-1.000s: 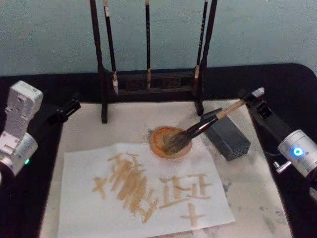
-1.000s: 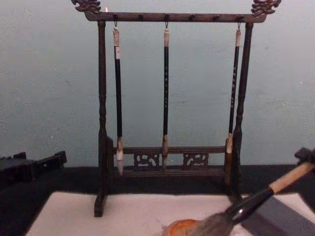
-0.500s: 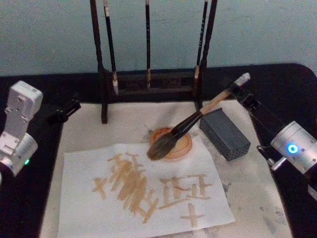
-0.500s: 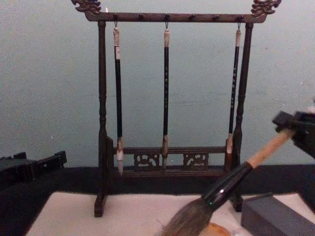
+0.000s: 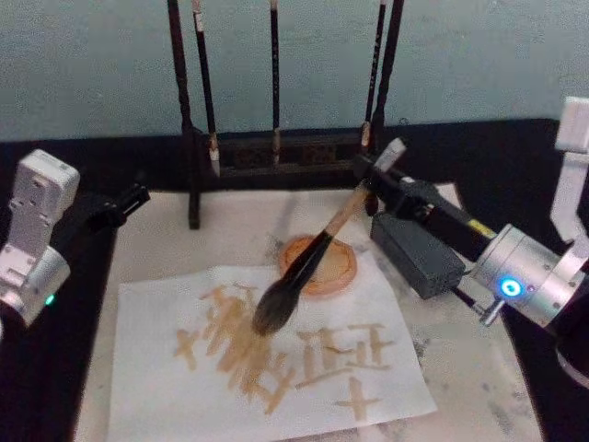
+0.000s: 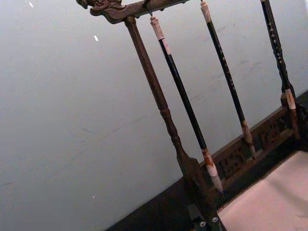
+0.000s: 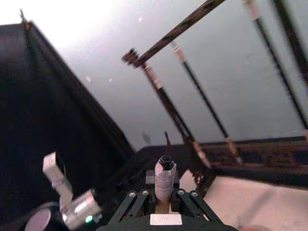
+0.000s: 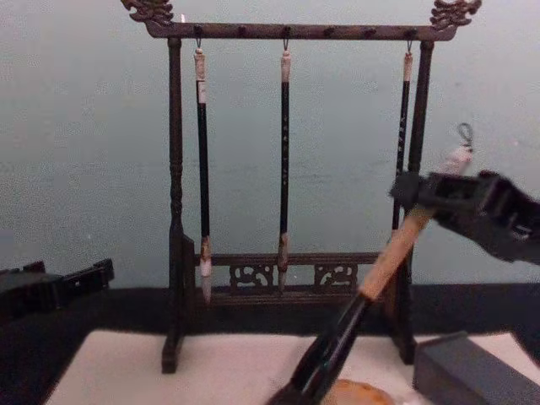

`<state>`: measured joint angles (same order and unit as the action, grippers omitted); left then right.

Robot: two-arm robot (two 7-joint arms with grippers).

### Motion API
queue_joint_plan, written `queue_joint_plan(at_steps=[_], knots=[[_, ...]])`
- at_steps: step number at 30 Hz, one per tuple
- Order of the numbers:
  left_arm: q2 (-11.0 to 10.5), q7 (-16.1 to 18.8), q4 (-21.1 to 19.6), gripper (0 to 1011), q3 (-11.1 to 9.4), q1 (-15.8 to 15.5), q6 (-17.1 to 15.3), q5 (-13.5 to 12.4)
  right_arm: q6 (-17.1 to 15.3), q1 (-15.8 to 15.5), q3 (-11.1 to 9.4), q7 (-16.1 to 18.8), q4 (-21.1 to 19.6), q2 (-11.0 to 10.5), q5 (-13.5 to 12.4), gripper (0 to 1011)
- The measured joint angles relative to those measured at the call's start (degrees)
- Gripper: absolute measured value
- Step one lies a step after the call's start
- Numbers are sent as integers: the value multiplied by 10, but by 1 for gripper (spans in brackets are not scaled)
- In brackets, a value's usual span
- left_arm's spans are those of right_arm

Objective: Pick up the brush from the inkstone, write on the paper, then place the brush back to its original position.

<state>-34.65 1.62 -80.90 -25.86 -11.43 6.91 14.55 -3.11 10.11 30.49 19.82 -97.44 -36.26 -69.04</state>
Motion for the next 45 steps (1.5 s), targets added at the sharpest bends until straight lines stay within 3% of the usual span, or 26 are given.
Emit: queue_joint_plan(at_steps=[9,24,34,45], knots=[[0,0,0,1002,0,0,0,0,-12,12,31,-4,-4,16,63,164],[0,0,0,1000,0,0,0,0,-31,18,50,11,25,58,92,164],[0,0,0,1002,0,0,0,0,-36,13,35,10,47,69,100,164],[0,0,0,1002,0,0,0,0,-33,-7,-1,11,45,62,91,164]])
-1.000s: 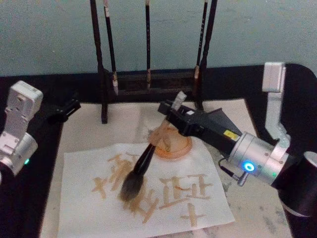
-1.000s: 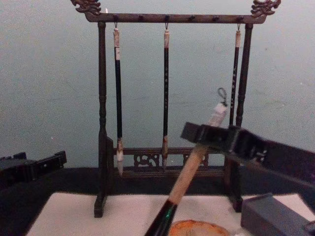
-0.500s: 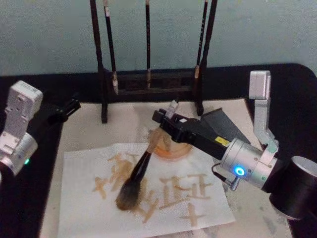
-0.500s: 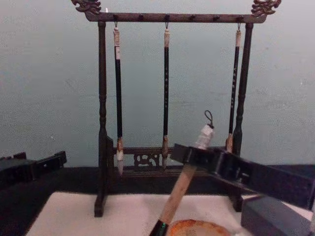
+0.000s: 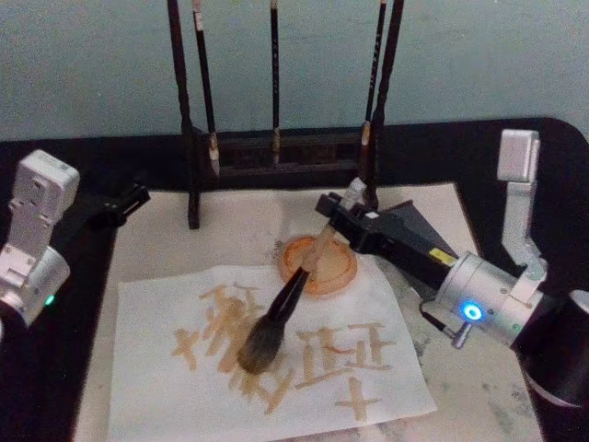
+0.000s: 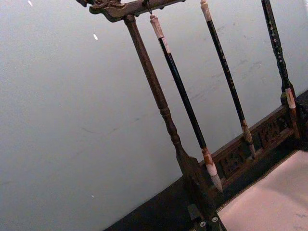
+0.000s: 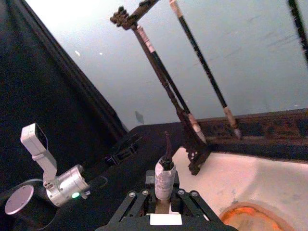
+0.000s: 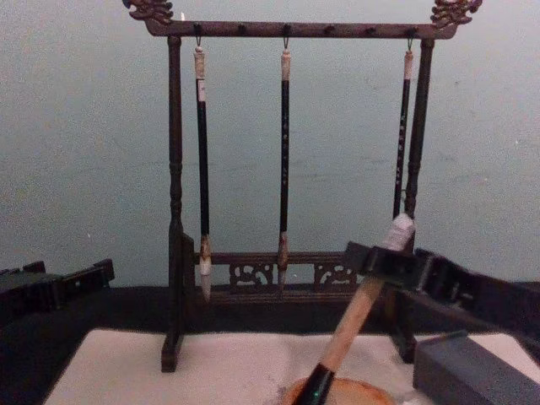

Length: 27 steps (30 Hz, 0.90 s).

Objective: Pick up the brush from the inkstone, write on the paper, then place the brush back to its original position.

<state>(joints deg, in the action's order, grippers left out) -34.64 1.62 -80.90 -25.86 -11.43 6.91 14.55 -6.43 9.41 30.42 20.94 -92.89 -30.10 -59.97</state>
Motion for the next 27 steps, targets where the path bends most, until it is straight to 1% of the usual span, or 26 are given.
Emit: queue_joint_plan(at_steps=[5,12,15,16,19,24,27], knots=[[0,0,0,1002,0,0,0,0,5,-15,-18,2,-8,-10,-10,164],[0,0,0,1002,0,0,0,0,10,-33,-34,2,-15,-23,-18,164],[0,0,0,1002,0,0,0,0,15,-44,-45,5,-19,-31,-23,164],[0,0,0,1000,0,0,0,0,15,-44,-45,5,-19,-31,-23,164],[0,0,0,1002,0,0,0,0,22,-55,-58,9,-24,-40,-30,164],[0,0,0,1002,0,0,0,0,30,-63,-73,12,-36,-46,-36,164],[0,0,0,1002,0,0,0,0,32,-64,-75,14,-42,-47,-37,164]])
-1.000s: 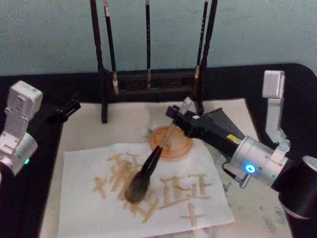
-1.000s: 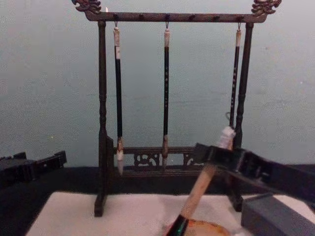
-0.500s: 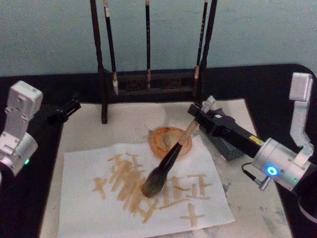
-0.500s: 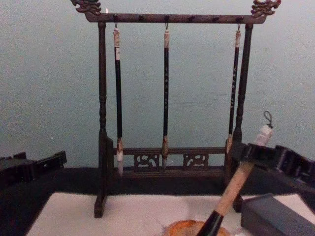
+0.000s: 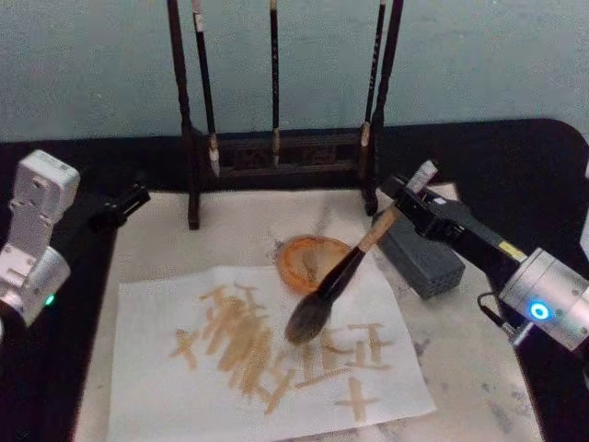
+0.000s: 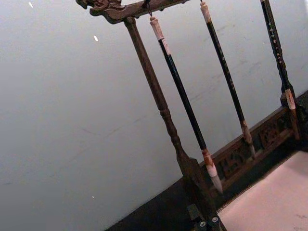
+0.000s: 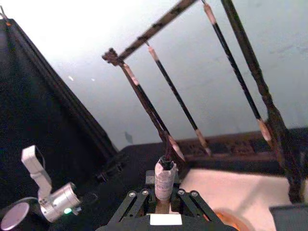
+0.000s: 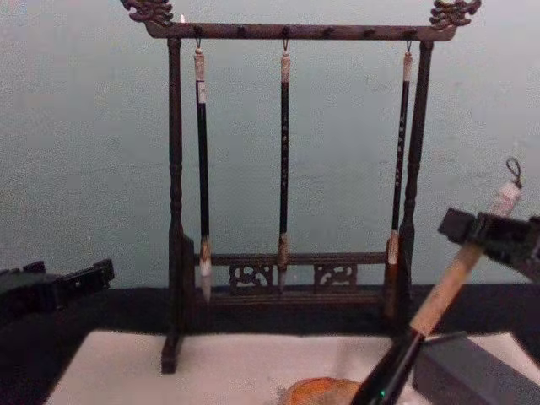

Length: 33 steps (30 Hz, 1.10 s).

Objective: Pick up the brush from the inkstone, write on the paper, then place the brush back to its original position.

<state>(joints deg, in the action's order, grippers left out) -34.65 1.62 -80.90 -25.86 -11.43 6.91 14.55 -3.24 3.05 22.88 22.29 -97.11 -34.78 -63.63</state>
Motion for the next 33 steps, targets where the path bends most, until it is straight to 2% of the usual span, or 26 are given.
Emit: queue_joint_plan(at_steps=[8,20,33], knots=[[0,0,0,1002,0,0,0,0,-2,15,12,8,-10,10,4,164],[0,0,0,1002,0,0,0,0,-16,53,59,18,16,45,25,164],[0,0,0,1002,0,0,0,0,-22,60,69,20,59,55,25,163]])
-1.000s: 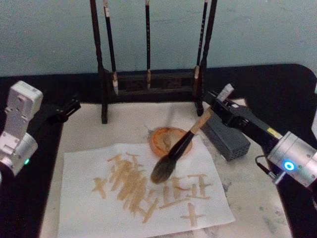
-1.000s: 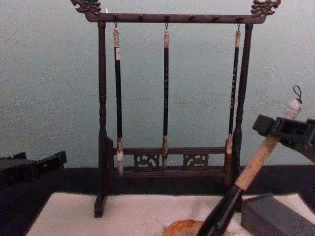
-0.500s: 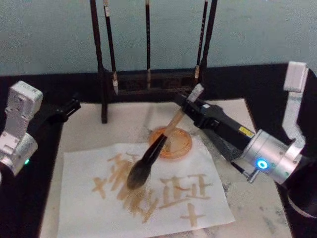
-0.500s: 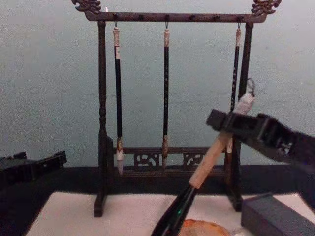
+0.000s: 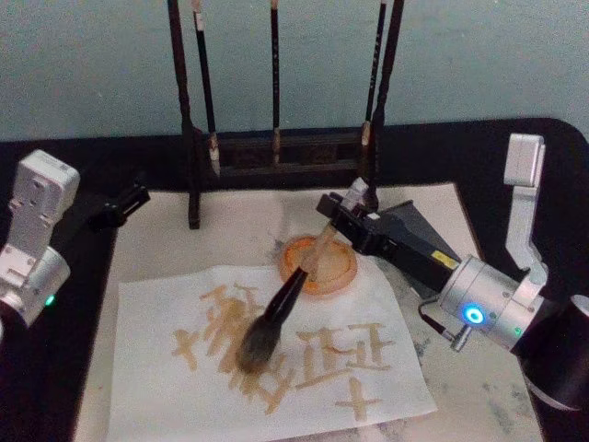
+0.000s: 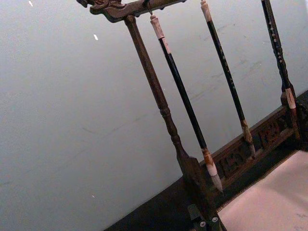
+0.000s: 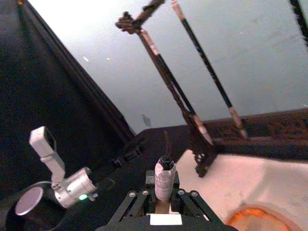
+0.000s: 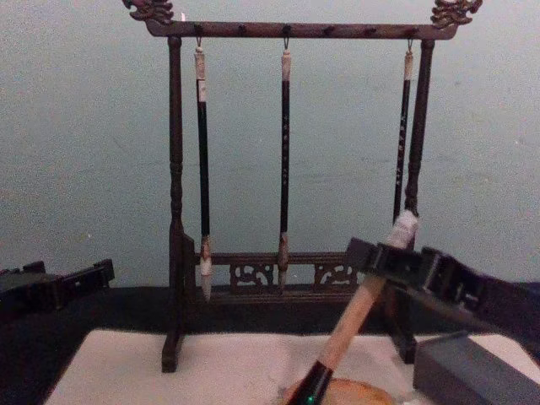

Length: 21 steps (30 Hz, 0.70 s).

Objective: Pick up the brush from the inkstone, write on the paper, then place the brush back to its original position.

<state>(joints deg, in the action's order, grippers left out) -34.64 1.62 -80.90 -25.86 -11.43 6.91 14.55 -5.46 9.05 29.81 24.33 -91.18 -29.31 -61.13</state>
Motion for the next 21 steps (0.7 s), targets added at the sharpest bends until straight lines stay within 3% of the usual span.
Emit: queue_joint_plan(at_steps=[8,21], knots=[[0,0,0,1002,0,0,0,0,3,-10,-14,-1,17,-7,-8,164],[0,0,0,1002,0,0,0,0,23,-51,-60,4,10,-39,-33,163]])
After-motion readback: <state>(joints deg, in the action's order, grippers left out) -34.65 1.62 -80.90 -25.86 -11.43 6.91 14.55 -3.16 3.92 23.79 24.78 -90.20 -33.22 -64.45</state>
